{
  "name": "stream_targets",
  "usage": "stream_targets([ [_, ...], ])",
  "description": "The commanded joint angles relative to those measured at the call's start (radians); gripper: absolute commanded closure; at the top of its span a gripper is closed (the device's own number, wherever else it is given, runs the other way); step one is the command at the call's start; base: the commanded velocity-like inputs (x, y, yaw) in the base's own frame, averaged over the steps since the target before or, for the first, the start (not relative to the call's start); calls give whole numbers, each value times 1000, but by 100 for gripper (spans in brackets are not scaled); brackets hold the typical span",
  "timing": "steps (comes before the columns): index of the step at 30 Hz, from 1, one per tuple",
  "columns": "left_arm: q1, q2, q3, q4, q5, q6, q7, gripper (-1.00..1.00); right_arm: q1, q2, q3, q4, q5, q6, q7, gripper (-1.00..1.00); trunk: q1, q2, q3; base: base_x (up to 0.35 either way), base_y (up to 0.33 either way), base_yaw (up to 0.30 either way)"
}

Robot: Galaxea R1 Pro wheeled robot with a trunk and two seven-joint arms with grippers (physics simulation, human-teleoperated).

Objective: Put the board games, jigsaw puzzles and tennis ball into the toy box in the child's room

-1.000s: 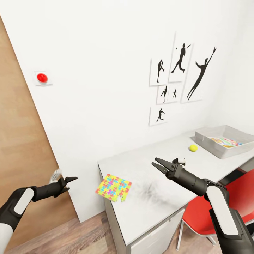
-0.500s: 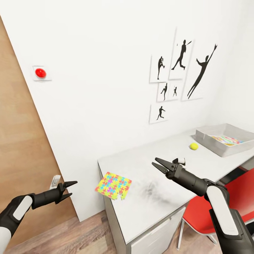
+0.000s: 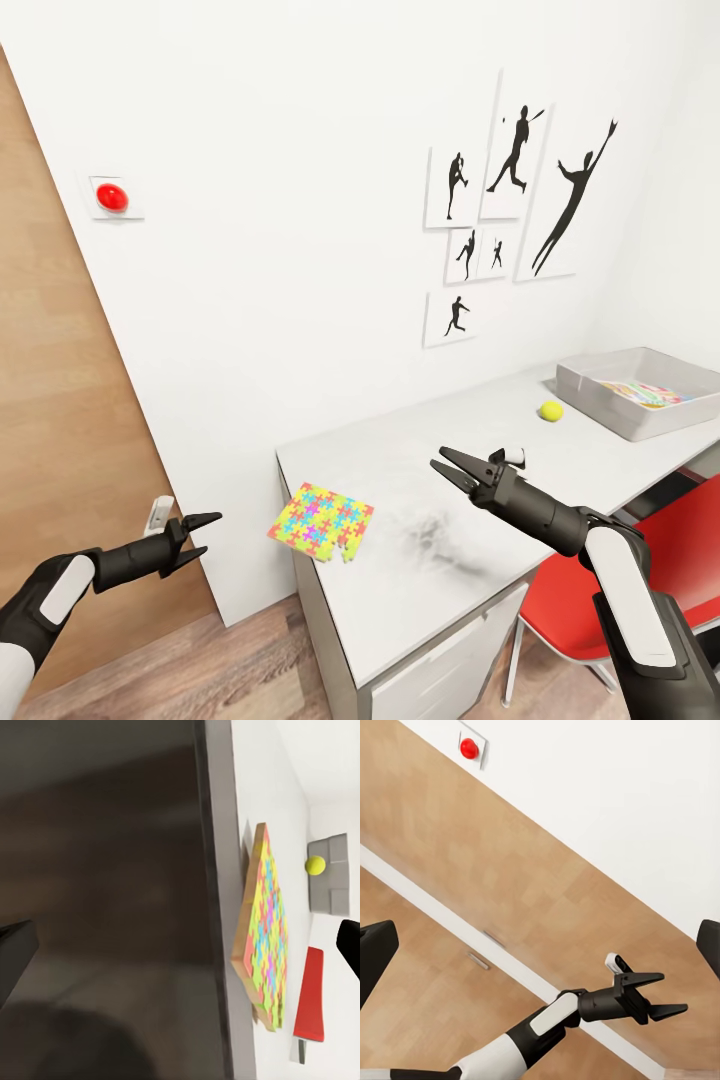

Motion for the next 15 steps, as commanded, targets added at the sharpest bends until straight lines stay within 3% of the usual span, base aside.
stream_targets([
  [1,-1,0,2,0,-2,4,-4,-100,-1,0,-1,0,3,5,5,-100,0,-1,-1,0,0,0],
  [8,-1,-1,2,-5,-3,4,-4,-100,-1,0,-1,0,4,5,5,-100,0,-1,-1,0,-12,0],
  [15,-1,-1,2,-6,-3,4,-4,-100,-1,0,-1,0,4,5,3,-100,0,-1,-1,0,-200,0],
])
